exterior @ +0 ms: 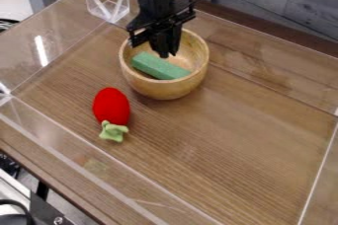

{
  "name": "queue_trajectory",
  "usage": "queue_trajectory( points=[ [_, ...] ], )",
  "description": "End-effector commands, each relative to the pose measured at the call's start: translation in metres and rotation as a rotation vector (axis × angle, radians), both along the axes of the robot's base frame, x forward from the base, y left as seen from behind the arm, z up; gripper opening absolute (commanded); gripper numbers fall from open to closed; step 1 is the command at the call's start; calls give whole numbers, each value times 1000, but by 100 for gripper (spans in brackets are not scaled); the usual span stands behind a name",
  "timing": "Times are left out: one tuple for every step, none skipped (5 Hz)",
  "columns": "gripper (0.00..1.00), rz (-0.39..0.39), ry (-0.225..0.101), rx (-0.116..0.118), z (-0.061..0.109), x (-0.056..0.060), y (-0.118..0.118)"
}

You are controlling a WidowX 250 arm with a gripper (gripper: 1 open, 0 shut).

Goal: Remove the green stick from the brown bowl and put it on the table

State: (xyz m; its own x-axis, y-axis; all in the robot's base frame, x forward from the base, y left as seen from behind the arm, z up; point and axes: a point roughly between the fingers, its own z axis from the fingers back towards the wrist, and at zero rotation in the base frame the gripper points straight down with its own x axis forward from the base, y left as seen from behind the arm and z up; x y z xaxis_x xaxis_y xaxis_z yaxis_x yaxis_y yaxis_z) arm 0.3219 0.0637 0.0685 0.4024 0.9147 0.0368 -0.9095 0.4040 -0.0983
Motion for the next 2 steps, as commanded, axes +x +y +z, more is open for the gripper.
queue_trajectory(
  points=[
    [0, -49, -50, -22, 38, 17, 4],
    [0, -119, -49, -52, 40, 17, -12]
  ],
)
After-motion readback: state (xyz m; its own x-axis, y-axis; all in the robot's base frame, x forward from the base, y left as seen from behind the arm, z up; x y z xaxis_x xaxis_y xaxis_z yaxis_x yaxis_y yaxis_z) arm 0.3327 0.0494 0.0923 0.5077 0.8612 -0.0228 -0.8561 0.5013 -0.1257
